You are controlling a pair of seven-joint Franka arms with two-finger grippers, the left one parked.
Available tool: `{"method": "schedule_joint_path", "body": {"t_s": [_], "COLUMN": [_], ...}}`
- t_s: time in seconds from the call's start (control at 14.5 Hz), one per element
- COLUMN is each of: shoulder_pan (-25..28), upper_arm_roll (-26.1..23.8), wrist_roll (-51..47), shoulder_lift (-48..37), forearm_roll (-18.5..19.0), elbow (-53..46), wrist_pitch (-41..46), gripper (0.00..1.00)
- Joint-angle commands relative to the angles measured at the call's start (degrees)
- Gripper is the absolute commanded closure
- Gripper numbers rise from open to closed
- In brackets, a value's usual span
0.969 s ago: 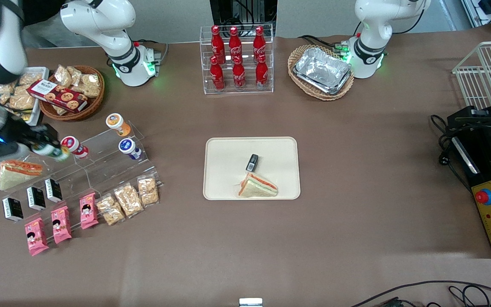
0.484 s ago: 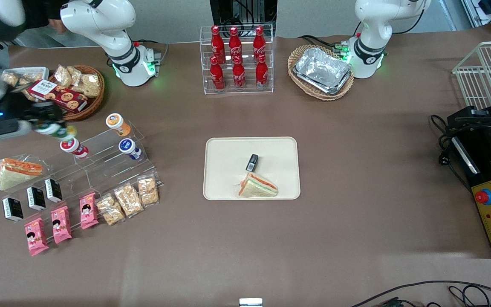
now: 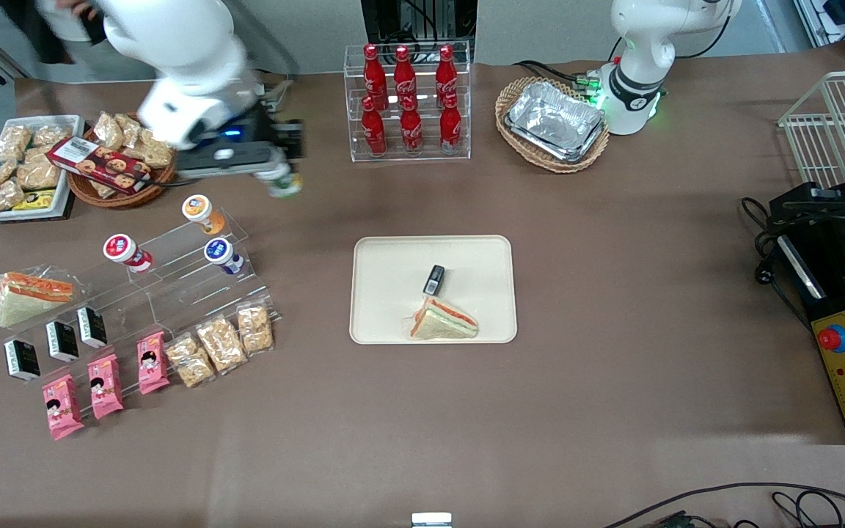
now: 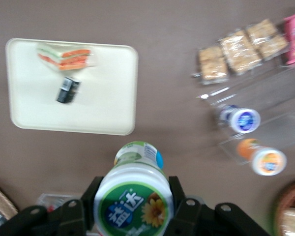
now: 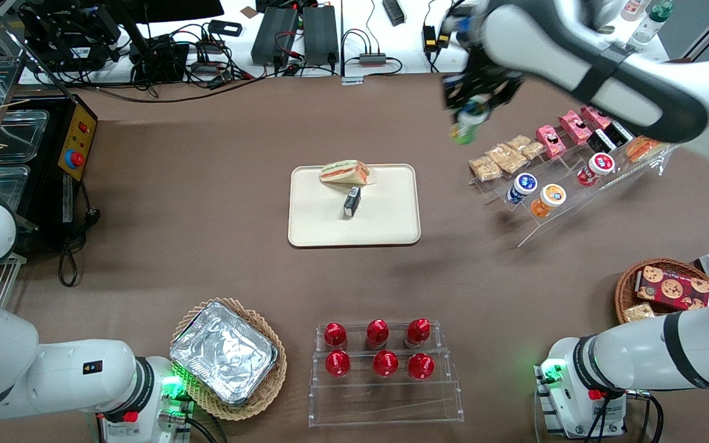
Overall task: Place green gum on tray
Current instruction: 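Carry the gum bottle over the cream tray with the right gripper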
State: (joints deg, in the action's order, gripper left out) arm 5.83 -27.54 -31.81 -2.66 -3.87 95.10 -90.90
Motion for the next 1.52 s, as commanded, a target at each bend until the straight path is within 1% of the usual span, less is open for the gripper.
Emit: {"method": "schedule_joint_path", "body": {"t_s": [0.0, 0.07, 0.21, 0.28, 0.48, 0.55, 0.76, 0.97, 1.11, 1.45], "shoulder_pan": [-0.2, 0.9, 3.5, 4.5, 8.0, 8.6, 9.0, 9.0, 9.0, 9.0], "upper_arm_roll": [-6.1, -6.1, -6.1, -6.1, -6.1, -6.1, -5.6, -3.6, -3.0, -2.3], "wrist_roll": [-6.6, -7.0, -10.5, -12.2, -20.0, -21.4, -23.3, -23.3, -23.3, -23.4], "shoulder_lift": [6.0, 6.9, 10.4, 12.7, 21.4, 24.0, 28.2, 30.3, 32.0, 33.4], "forearm_roll": [0.2, 0.3, 0.9, 3.1, 12.1, 14.0, 17.6, 18.5, 19.9, 20.0], "elbow": [7.6, 11.6, 17.1, 18.2, 18.5, 18.5, 18.4, 18.3, 18.2, 18.0], "wrist_pitch": [-14.3, -20.3, -29.5, -32.6, -37.5, -39.2, -42.9, -45.1, -46.2, -47.2], "gripper": [0.79, 0.79, 0.79, 0.79, 0.79, 0.79, 0.79, 0.79, 0.79, 0.77]}}
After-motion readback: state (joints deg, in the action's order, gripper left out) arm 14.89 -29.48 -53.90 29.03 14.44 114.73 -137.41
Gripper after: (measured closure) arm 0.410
